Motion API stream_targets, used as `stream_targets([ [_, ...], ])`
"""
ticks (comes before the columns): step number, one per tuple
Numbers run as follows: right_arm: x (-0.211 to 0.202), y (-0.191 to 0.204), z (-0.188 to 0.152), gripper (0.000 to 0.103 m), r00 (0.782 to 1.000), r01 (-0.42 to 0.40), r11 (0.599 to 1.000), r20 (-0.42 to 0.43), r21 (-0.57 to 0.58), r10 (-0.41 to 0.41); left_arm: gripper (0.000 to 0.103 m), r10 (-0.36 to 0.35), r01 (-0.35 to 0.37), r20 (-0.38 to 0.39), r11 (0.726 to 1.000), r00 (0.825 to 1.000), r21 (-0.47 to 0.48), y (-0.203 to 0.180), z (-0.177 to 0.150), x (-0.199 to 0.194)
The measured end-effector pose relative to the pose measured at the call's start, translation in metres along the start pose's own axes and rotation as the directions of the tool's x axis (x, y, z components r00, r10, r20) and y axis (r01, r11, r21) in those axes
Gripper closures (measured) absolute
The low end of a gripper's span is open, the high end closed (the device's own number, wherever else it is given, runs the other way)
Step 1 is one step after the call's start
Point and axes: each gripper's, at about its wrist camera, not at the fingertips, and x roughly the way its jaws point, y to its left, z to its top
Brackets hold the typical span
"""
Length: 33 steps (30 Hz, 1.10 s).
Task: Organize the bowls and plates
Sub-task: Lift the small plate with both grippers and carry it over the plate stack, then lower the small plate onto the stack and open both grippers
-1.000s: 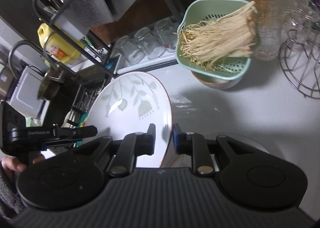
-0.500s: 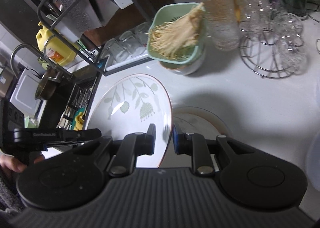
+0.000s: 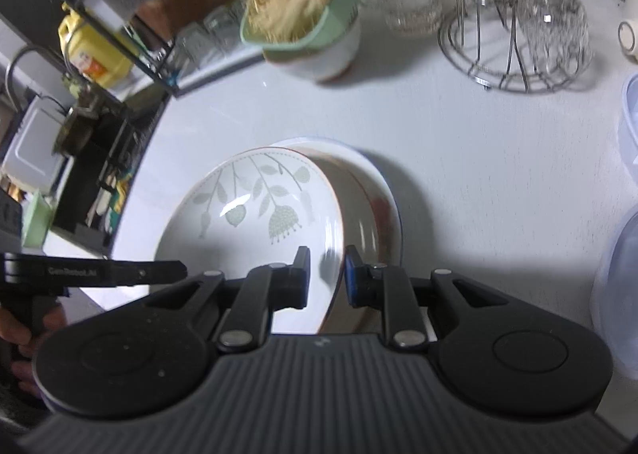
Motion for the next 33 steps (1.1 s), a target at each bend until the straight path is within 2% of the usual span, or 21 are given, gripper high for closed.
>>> stream_targets([
  [11,0.013,-0.004,-0.004,0.082,1.000,0.006,1.000,-0.001,-0.002,-0.006,0.080,0.044,-0.044,0.012,0.999,0.999,0.022,-0.006,0.002,0.001],
  [18,0.022,0.005,-0.005,0.082,0.998,0.063,0.998,0.004,-0.004,-0.063,0.079,0.104,-0.105,0.013,0.992,0.994,0.067,-0.013,0.003,0.006],
  [25,0.025,0.013,-0.003,0.083,0.993,0.118,0.992,0.029,-0.044,-0.117,0.078,0.130,-0.130,0.010,0.990,0.992,0.057,-0.014,0.004,0.007],
  [30,0.029,0.011,-0.005,0.083,0.992,0.118,0.993,0.047,-0.024,-0.117,0.077,0.165,-0.166,0.022,0.984,0.986,0.068,-0.020,0.003,0.004],
  [33,0.031,0.012,-0.003,0.083,0.992,0.123,0.992,0.045,-0.017,-0.122,0.077,0.155,-0.156,0.019,0.987,0.988,0.048,-0.018,0.002,0.001],
])
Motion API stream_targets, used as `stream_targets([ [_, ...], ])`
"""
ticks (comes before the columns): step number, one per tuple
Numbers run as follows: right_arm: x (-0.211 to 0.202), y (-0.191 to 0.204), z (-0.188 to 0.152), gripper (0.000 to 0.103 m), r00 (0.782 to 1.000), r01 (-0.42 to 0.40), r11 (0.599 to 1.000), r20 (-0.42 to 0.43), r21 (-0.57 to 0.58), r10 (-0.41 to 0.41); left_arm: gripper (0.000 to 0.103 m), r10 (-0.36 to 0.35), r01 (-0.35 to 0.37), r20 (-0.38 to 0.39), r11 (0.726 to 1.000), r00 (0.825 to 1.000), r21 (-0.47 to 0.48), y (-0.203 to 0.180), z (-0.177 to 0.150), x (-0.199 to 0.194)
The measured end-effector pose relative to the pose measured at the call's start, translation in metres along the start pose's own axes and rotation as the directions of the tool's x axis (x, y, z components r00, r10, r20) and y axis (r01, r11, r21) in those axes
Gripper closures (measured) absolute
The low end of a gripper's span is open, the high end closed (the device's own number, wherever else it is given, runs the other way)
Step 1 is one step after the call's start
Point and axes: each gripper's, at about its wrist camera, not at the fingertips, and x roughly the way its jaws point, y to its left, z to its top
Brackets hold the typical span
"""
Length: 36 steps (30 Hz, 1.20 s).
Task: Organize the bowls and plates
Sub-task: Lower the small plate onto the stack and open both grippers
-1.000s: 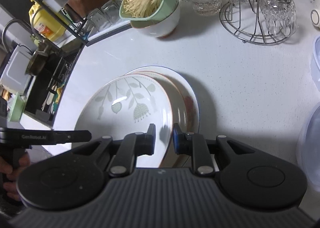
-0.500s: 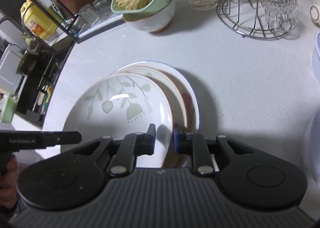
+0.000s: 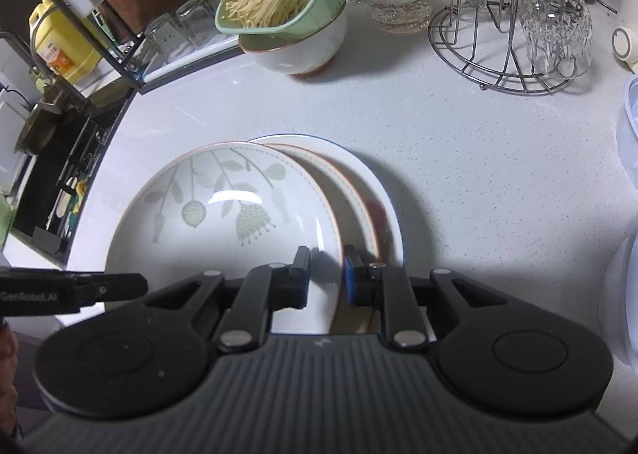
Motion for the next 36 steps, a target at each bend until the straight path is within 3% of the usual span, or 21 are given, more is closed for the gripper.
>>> stream_targets([
  [8,-0.014,-0.002,-0.002,0.082,0.998,0.029,0.999,0.047,0.023,-0.030,0.076,-0.030,0.030,0.029,0.999,0.999,-0.018,0.003,-0.009,-0.015],
  [18,-0.037,0.000,-0.011,0.081,0.986,0.098,0.995,0.129,0.029,-0.101,0.076,-0.068,0.070,0.123,0.998,0.990,-0.008,0.004,-0.018,-0.052],
  [25,-0.062,0.005,-0.013,0.082,0.981,0.077,0.997,0.177,0.029,-0.081,0.076,-0.072,0.068,0.184,0.997,0.980,0.031,-0.009,-0.030,-0.079],
  [36,-0.146,0.034,-0.031,0.082,0.956,0.008,0.999,0.295,-0.050,0.007,0.076,-0.059,0.038,0.274,0.996,0.960,0.079,-0.034,-0.055,-0.118],
])
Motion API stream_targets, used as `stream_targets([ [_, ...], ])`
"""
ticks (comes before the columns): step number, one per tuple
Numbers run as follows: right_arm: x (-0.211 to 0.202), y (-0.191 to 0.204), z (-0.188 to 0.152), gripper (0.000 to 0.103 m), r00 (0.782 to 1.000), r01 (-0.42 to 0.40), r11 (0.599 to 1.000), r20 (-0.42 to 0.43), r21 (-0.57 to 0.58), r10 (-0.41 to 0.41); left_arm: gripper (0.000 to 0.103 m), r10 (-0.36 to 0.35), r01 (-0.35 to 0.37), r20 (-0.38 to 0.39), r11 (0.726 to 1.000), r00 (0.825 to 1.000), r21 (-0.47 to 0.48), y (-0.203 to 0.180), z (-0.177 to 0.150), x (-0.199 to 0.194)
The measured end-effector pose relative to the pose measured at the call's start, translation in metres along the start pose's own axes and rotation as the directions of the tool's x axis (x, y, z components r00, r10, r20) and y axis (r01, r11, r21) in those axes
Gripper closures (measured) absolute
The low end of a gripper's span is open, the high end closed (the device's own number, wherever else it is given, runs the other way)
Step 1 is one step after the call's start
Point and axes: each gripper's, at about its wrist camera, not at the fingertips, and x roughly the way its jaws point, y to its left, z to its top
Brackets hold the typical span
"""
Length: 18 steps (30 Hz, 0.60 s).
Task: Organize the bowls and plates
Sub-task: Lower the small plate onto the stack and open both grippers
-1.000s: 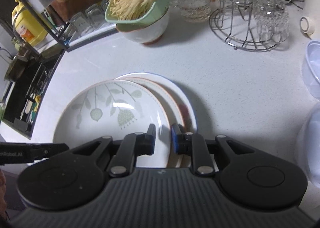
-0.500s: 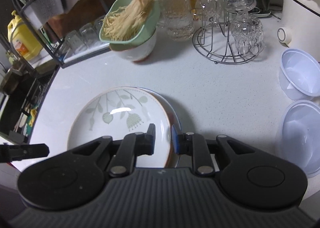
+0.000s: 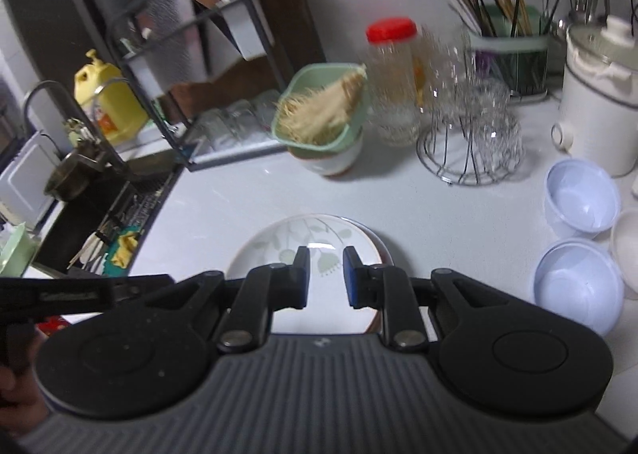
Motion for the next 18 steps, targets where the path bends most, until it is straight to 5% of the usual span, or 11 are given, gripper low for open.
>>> stream_targets([
  [14,-0.069,0.002,-0.031,0.082,0.997,-0.015,0.999,0.078,0.033,0.012,0.066,-0.010,0.009,0.036,0.999,0.999,0.046,-0.030,-0.038,-0.052],
  [16,-0.073,0.001,-0.035,0.081,0.997,0.000,0.999,0.083,0.045,-0.004,0.047,-0.014,0.012,0.035,0.999,0.999,0.046,-0.028,-0.039,-0.051],
  [18,-0.077,-0.001,-0.038,0.081,0.996,0.019,0.998,0.087,0.061,-0.024,0.041,-0.007,0.005,0.039,0.999,0.999,0.047,-0.026,-0.039,-0.050],
])
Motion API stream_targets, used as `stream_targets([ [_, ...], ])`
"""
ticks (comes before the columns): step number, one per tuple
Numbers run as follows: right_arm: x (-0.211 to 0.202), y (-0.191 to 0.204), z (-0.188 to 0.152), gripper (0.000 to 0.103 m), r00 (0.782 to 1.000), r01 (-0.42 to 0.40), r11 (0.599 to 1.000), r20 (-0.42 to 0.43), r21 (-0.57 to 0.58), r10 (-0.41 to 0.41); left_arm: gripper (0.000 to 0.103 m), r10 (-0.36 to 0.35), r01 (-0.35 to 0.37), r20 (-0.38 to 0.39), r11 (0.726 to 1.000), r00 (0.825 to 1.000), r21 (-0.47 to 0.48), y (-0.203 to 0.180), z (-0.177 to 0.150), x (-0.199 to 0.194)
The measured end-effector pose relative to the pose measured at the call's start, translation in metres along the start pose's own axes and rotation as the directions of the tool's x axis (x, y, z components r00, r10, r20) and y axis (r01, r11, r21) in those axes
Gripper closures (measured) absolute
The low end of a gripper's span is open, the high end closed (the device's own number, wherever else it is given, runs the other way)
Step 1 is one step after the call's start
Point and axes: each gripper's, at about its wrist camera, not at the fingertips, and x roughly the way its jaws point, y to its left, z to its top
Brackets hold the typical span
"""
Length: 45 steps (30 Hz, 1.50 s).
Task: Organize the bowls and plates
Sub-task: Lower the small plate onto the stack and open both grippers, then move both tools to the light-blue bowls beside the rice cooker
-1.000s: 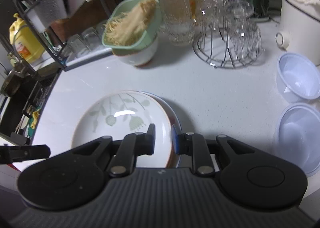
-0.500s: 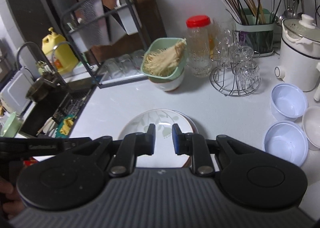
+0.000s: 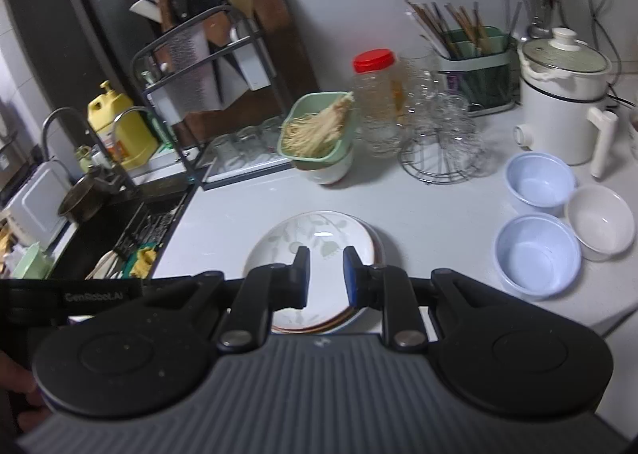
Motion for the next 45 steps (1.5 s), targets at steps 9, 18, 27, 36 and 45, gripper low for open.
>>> stream_targets([
  [9,-0.003,-0.006,0.003,0.021,0.986,0.142,0.989,0.077,0.050,-0.146,0.033,-0.065,0.063,0.019,0.993,0.998,0.096,-0.002,0.020,0.019],
  [18,0.008,-0.007,0.009,0.022,0.966,0.240,0.969,0.081,0.064,-0.244,0.019,-0.127,0.126,-0.009,0.970,0.992,0.207,-0.009,0.032,0.042],
  [27,0.012,-0.023,-0.003,0.022,0.952,0.295,0.948,0.053,0.119,-0.303,0.016,-0.177,0.189,-0.066,0.944,0.982,0.271,-0.029,0.034,0.071],
  [36,0.011,-0.089,-0.015,0.022,0.913,0.399,0.908,0.031,0.130,-0.406,0.016,-0.194,0.221,-0.119,0.933,0.974,0.284,-0.092,0.017,0.113],
  [45,0.024,-0.167,-0.021,0.022,0.935,0.354,0.916,-0.047,0.188,-0.352,0.016,-0.181,0.211,-0.128,0.934,0.975,0.287,-0.155,0.009,0.162],
])
